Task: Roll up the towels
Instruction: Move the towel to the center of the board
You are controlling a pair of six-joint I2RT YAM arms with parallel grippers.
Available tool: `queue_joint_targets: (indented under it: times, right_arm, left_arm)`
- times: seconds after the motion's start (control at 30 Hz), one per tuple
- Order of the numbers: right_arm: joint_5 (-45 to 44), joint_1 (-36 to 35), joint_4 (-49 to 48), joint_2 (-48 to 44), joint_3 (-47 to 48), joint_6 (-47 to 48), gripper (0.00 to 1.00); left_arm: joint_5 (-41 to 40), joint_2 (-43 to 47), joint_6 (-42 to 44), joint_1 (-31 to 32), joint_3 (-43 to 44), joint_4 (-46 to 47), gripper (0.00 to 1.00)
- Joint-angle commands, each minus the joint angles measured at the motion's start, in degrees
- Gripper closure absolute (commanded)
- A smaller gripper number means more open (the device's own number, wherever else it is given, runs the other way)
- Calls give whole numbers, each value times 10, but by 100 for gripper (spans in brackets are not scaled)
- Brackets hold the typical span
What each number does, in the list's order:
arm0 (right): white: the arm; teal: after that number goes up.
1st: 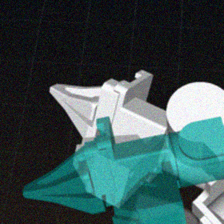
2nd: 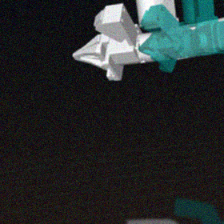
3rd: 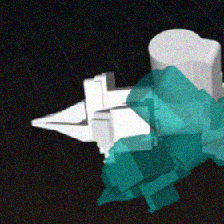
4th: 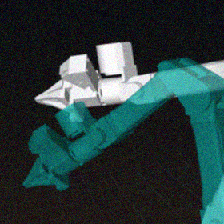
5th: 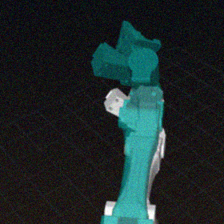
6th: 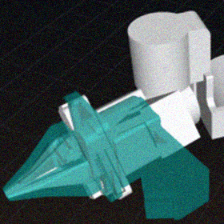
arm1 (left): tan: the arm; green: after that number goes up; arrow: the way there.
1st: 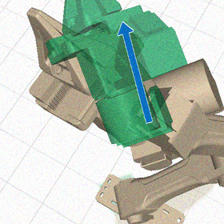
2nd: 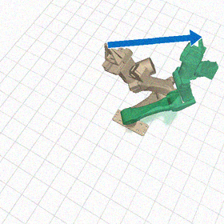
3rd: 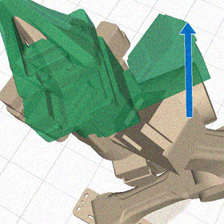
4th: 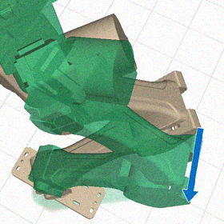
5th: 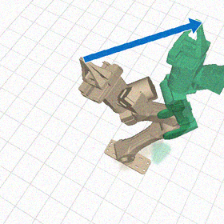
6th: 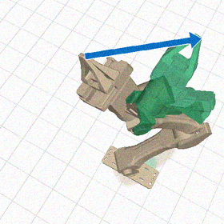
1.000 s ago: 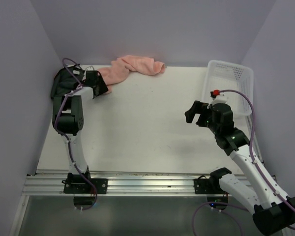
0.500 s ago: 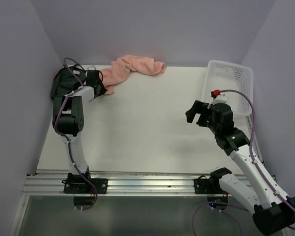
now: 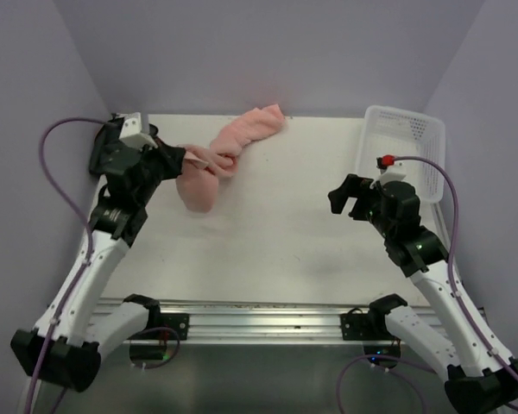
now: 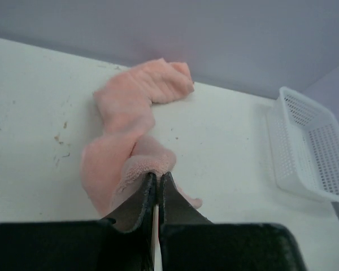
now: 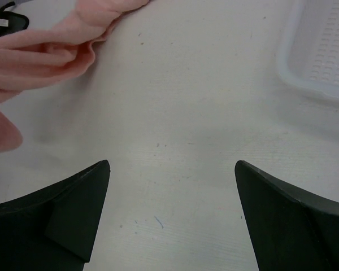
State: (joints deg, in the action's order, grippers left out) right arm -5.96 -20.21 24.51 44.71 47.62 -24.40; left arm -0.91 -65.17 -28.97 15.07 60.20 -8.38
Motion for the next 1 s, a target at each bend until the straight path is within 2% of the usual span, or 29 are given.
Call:
queue_joint_targets:
  times: [0.0, 0.13, 0.27, 0.4, 0.57, 0.73, 0.83, 0.97]
  right_arm:
    - [27, -1, 6, 5, 27, -3, 4]
    - [52, -3, -13, 44, 15, -27, 7]
    - [98, -4, -41, 102, 2, -41, 12]
    - [118, -13, -61, 172, 10, -46, 19]
    - [124, -48, -97, 275, 53, -38, 30]
    - [133, -70, -127, 444, 155, -62, 30]
    - [104, -70, -152, 541, 212, -104, 29]
    - [142, -70, -177, 663, 328, -142, 28]
  left_arm:
    - [-19, 143, -7, -14, -51, -79, 100]
    - [-69, 232, 4, -14, -90, -149, 100]
    - [-109, 266, -12, -14, -139, -196, 100]
    - [-147, 336, -32, -14, -163, -191, 100]
    - [-175, 371, -25, -14, -164, -181, 100]
    - [-172, 392, -4, -14, -182, -165, 100]
    - [-175, 397, 8, -14, -185, -169, 100]
    - [-173, 406, 16, -14, -184, -171, 100]
